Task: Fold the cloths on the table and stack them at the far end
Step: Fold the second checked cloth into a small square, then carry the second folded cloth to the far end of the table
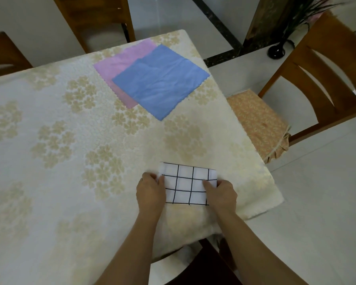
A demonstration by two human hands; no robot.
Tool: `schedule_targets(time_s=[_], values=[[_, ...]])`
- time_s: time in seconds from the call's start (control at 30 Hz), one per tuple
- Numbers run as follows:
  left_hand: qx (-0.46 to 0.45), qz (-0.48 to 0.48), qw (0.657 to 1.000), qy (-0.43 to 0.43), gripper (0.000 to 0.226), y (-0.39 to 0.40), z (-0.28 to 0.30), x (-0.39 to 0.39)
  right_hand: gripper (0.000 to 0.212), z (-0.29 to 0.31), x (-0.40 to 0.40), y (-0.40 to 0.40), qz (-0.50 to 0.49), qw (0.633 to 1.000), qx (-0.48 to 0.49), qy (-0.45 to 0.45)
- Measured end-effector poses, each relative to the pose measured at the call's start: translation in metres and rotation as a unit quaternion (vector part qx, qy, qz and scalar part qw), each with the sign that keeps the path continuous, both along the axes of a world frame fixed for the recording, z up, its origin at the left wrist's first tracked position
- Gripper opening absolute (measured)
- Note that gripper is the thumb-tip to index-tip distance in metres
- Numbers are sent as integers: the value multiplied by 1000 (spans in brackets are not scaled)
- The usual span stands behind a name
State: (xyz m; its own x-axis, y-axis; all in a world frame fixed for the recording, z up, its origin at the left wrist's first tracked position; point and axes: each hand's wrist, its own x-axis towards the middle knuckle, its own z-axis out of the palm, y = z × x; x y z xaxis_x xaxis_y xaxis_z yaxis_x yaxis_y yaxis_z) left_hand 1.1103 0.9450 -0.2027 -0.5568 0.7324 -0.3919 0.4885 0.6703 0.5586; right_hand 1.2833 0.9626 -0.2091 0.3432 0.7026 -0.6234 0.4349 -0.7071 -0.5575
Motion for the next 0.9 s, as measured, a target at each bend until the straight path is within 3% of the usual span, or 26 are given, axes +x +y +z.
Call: schedule_targets(time_s=[0.17, 0.3, 0.43, 0.57, 0.7, 0.9], values=[[-29, -14, 999, -34, 23, 1, -6, 2, 14, 5, 6, 3, 6, 999, 14, 32], [-26, -11, 999, -44, 22, -2, -4, 5, 13, 10, 11, 6, 23, 998, 30, 56], [3, 21, 993, -120, 17, -7, 9, 5, 12, 16, 17, 7, -38, 987, 32, 155], [62, 97, 969, -221, 13, -18, 18, -2, 14, 32, 20, 6, -34, 975, 34, 218], [101, 171, 907, -372, 13, -32, 43, -7, 26, 49, 15, 7, 28, 974, 60, 215], [147, 206, 898, -360, 18, -56, 64, -10, 5, 72, -3, 7, 117, 962, 136, 208]])
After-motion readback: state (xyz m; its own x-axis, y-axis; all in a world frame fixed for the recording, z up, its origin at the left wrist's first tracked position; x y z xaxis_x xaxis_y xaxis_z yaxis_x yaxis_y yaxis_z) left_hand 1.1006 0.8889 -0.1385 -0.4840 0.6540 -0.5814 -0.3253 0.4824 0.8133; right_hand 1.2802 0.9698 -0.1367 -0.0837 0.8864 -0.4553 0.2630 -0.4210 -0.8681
